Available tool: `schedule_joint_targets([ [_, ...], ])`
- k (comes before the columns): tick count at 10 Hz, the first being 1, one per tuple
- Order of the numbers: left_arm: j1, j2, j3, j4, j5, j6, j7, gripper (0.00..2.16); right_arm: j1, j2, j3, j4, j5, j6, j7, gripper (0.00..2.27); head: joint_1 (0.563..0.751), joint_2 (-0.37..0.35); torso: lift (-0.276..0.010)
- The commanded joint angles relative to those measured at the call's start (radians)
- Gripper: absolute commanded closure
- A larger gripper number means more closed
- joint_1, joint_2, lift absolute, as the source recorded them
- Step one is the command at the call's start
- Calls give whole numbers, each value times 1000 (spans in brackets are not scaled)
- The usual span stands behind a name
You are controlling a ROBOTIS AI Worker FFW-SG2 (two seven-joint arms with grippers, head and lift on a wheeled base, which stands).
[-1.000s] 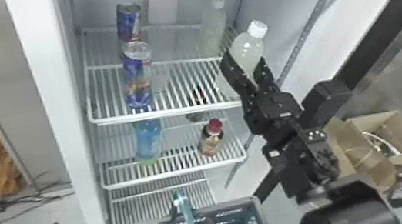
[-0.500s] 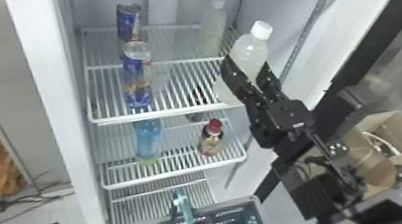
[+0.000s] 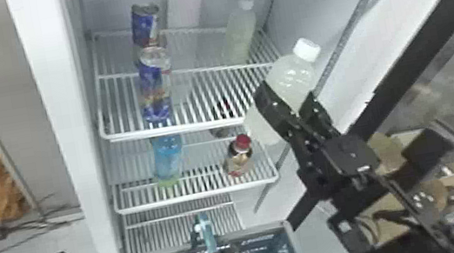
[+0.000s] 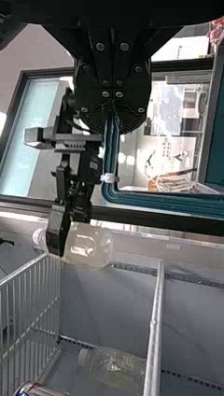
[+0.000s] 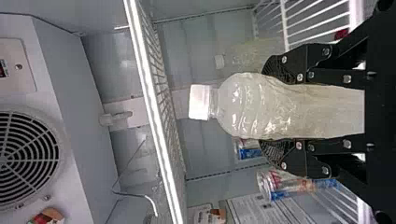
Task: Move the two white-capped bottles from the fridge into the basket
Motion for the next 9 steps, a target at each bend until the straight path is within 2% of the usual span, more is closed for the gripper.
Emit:
schedule_joint_targets([
  [1, 0, 0, 0, 0, 0, 0, 0, 1185, 73, 2, -9, -80, -18, 50, 2, 829, 695, -350, 0],
  [4, 10, -3, 12, 0, -6, 0, 0, 1185, 203, -12, -41, -200, -44, 158, 23, 831, 695, -350, 0],
  [9, 10, 0, 14, 0, -6, 0, 0, 1185, 321, -36, -85, -358, -64, 415, 58, 831, 695, -350, 0],
])
